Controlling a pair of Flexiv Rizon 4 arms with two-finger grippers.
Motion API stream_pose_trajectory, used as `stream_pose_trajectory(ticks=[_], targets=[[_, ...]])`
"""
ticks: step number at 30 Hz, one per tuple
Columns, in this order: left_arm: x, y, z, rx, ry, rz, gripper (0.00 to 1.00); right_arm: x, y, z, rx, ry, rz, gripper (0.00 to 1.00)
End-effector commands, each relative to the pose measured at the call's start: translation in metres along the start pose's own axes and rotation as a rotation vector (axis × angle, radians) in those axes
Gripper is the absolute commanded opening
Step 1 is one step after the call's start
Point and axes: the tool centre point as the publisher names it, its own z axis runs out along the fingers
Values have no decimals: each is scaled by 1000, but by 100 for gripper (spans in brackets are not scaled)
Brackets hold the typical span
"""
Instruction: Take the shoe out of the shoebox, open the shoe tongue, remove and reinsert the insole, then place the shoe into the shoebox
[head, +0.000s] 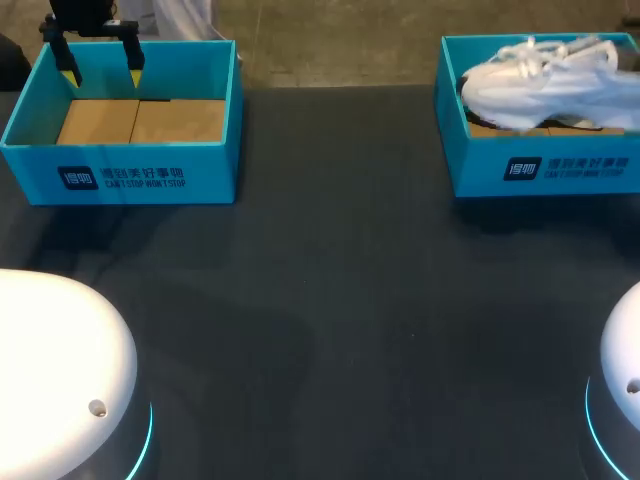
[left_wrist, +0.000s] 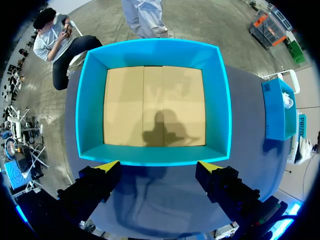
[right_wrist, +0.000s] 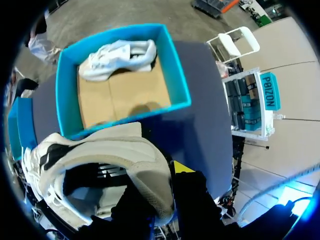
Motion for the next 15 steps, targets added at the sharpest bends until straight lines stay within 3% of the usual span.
stream_pose_trajectory(ticks=[1, 9, 15], targets=[[0, 0, 0, 0, 0, 0, 100, 27, -135, 21, -103, -2, 14, 0], [0, 0, 0, 0, 0, 0, 100, 48, -170, 34, -83, 13, 39, 0], [0, 0, 0, 0, 0, 0, 100, 48, -170, 34, -83, 13, 39, 0]])
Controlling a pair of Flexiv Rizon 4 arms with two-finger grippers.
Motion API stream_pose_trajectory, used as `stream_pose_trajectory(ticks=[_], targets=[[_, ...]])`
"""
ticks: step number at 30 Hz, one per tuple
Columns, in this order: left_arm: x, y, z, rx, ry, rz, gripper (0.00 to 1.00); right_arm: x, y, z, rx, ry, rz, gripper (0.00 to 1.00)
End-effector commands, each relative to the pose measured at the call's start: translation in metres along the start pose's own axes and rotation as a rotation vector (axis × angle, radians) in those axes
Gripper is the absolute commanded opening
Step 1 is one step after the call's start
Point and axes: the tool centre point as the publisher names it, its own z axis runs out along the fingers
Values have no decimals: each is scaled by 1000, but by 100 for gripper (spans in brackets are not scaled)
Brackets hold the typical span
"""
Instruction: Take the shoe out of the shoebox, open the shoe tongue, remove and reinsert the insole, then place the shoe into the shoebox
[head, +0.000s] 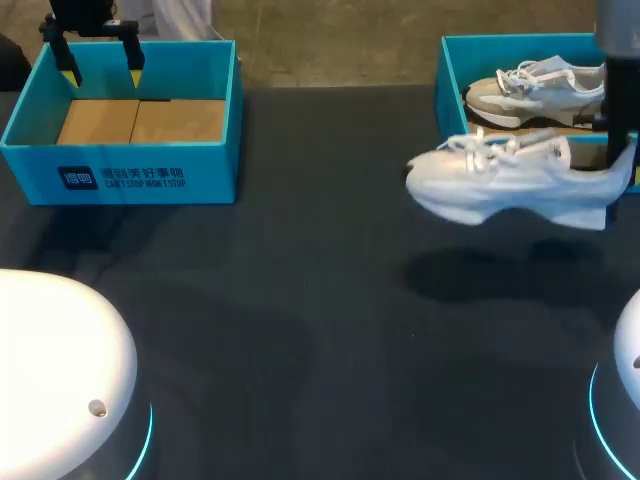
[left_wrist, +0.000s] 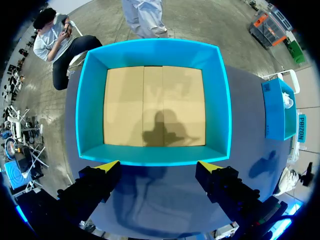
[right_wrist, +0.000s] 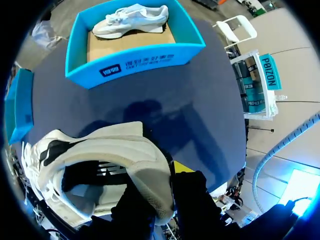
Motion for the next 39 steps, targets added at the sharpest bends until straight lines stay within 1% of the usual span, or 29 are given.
stream_pose_trajectory(ticks=[1, 12, 13, 15, 17, 18, 21, 23, 24, 27, 29, 33, 35, 36, 38, 39], targets=[[0, 0, 0, 0, 0, 0, 100, -5, -18, -1, -96, 12, 0, 0], [0, 0, 0, 0, 0, 0, 100, -5, -18, -1, -96, 12, 0, 0], [0, 0, 0, 0, 0, 0, 100, 1, -20, -1, -86, 29, 5, 0], [0, 0, 0, 0, 0, 0, 100, 14, -26, 3, -79, 31, 29, 0], [0, 0, 0, 0, 0, 0, 100, 16, -27, 4, -80, 31, 29, 0], [0, 0, 0, 0, 0, 0, 100, 29, -37, 11, -65, 47, 35, 0], [0, 0, 0, 0, 0, 0, 100, 42, -51, 20, -57, 49, 35, 0], [0, 0, 0, 0, 0, 0, 100, 44, -53, 21, -56, 49, 35, 0], [0, 0, 0, 0, 0, 0, 100, 54, -63, 27, -38, 44, 48, 0], [0, 0, 0, 0, 0, 0, 100, 65, -76, 35, -47, 26, 68, 0], [0, 0, 0, 0, 0, 0, 100, 74, -87, 39, -51, 42, 68, 0], [0, 0, 0, 0, 0, 0, 100, 96, -102, 50, -61, 37, 66, 0], [0, 0, 0, 0, 0, 0, 100, 108, -108, 58, -50, 44, 55, 0], [0, 0, 0, 0, 0, 0, 100, 114, -111, 61, -56, 29, 52, 0], [0, 0, 0, 0, 0, 0, 100, 125, -117, 68, -43, 35, 33, 0], [0, 0, 0, 0, 0, 0, 100, 131, -120, 71, -45, 16, 34, 0]])
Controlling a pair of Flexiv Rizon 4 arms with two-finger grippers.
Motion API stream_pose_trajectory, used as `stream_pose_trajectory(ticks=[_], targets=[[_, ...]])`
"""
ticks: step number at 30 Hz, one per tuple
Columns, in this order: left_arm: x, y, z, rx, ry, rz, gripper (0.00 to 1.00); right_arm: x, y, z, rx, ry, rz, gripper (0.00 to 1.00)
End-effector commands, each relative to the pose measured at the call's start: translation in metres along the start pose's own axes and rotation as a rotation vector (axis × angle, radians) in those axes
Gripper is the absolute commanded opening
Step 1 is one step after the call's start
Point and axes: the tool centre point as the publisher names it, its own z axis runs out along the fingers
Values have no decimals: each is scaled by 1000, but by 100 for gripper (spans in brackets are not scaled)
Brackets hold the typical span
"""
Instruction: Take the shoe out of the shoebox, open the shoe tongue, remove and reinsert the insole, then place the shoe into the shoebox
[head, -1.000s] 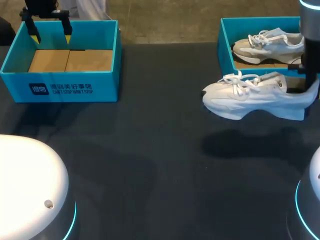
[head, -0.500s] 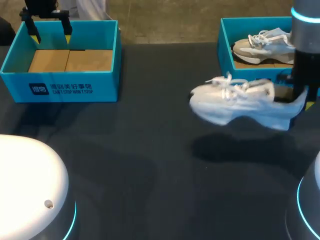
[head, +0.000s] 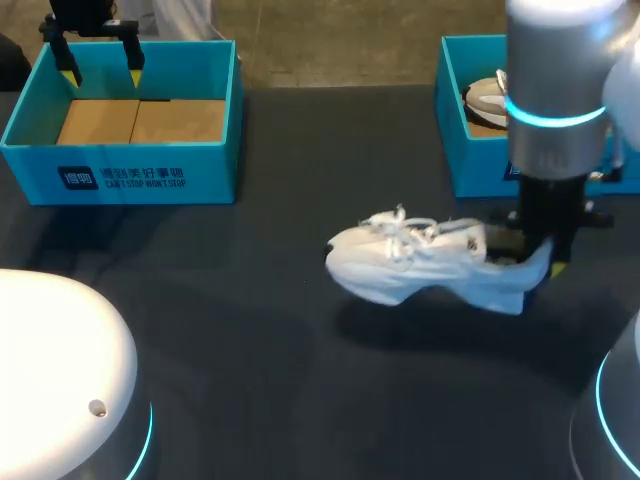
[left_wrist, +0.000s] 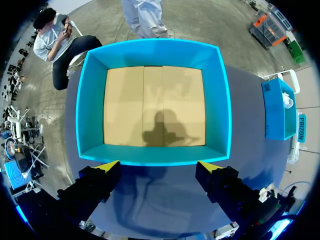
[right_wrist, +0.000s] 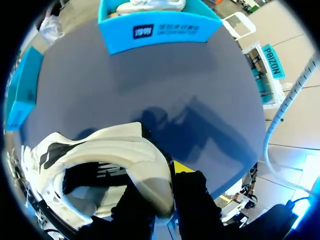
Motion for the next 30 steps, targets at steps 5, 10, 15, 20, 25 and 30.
stream_pose_trajectory(ticks=[5, 10, 15, 20, 25, 30], targets=[[0, 0, 0, 0, 0, 0, 100, 51, -18, 31, 13, -29, -42, 0], [0, 0, 0, 0, 0, 0, 100, 71, -23, 40, 5, -56, -55, 0], [0, 0, 0, 0, 0, 0, 100, 83, -24, 44, 4, -57, -57, 0], [0, 0, 0, 0, 0, 0, 100, 95, -27, 52, 14, -67, -75, 0], [0, 0, 0, 0, 0, 0, 100, 103, -34, 59, 17, -82, -91, 0], [0, 0, 0, 0, 0, 0, 100, 104, -39, 67, 14, -96, -98, 0]])
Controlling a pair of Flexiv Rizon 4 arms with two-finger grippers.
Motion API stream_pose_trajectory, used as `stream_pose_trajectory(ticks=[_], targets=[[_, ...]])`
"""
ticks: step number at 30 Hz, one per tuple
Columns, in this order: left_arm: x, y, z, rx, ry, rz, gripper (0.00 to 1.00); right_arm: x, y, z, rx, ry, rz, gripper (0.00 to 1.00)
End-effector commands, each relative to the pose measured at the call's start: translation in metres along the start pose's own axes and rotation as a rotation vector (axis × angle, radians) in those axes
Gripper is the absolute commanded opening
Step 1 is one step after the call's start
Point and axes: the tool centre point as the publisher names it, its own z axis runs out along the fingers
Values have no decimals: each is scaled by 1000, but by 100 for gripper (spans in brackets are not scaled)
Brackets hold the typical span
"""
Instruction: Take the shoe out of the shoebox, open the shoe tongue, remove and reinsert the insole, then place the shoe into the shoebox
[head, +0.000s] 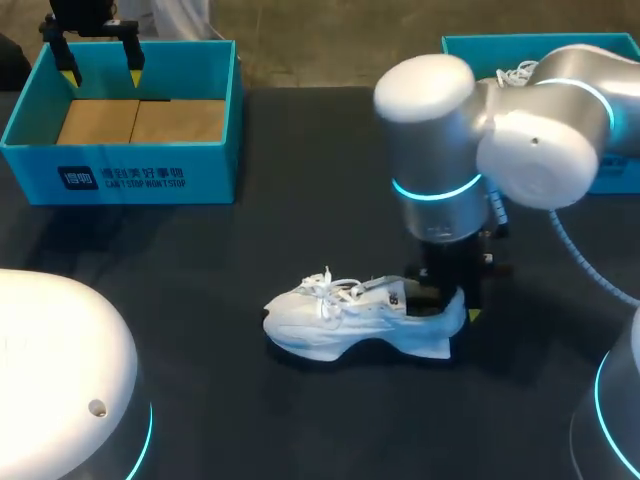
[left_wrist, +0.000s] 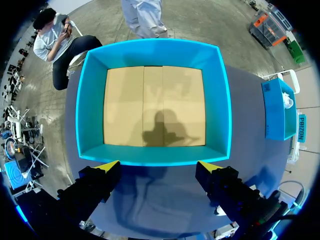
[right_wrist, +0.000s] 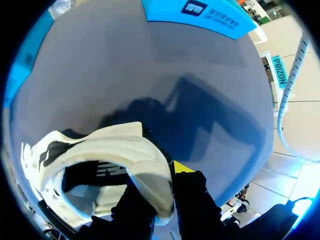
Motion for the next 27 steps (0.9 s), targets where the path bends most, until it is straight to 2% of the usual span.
stream_pose_trajectory(ticks=[1, 16, 27], targets=[[0, 0, 0, 0, 0, 0, 100, 13, -3, 7, 3, -30, 0, 0], [0, 0, 0, 0, 0, 0, 100, 19, -11, 22, 4, -16, 1, 0], [0, 0, 0, 0, 0, 0, 100, 22, -15, 24, -6, -43, -11, 0]])
